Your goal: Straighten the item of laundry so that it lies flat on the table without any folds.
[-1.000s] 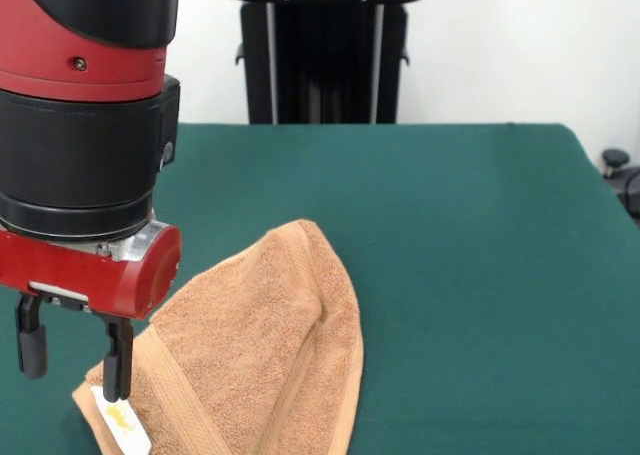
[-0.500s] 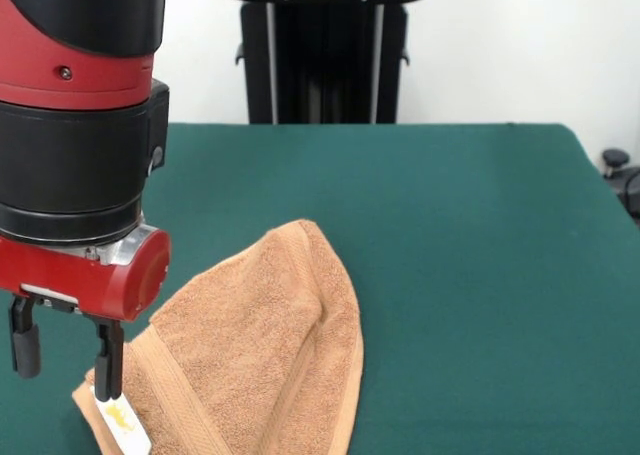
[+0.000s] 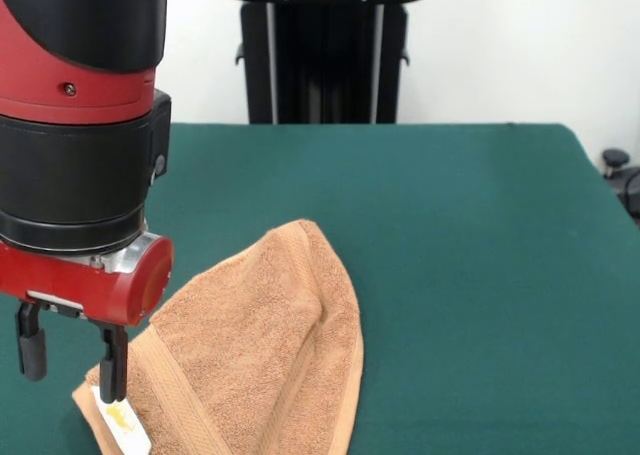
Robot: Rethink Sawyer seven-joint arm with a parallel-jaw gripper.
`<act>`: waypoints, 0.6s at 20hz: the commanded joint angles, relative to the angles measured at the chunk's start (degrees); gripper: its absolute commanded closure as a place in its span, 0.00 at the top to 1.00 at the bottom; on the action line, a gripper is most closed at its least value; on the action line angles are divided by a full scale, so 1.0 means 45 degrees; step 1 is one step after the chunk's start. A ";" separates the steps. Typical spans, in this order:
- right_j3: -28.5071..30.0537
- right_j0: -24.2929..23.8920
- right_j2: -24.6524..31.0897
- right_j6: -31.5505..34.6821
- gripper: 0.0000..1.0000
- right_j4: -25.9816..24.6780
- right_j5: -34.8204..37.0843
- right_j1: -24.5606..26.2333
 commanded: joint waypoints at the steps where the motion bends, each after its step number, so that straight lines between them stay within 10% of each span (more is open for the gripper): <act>1: 0.2339 0.0085 0.0531 0.2953 1.00 0.0196 -0.0589 0.0383; 12: 0.2785 -0.0063 0.0813 0.2652 1.00 0.0233 -0.1275 0.0570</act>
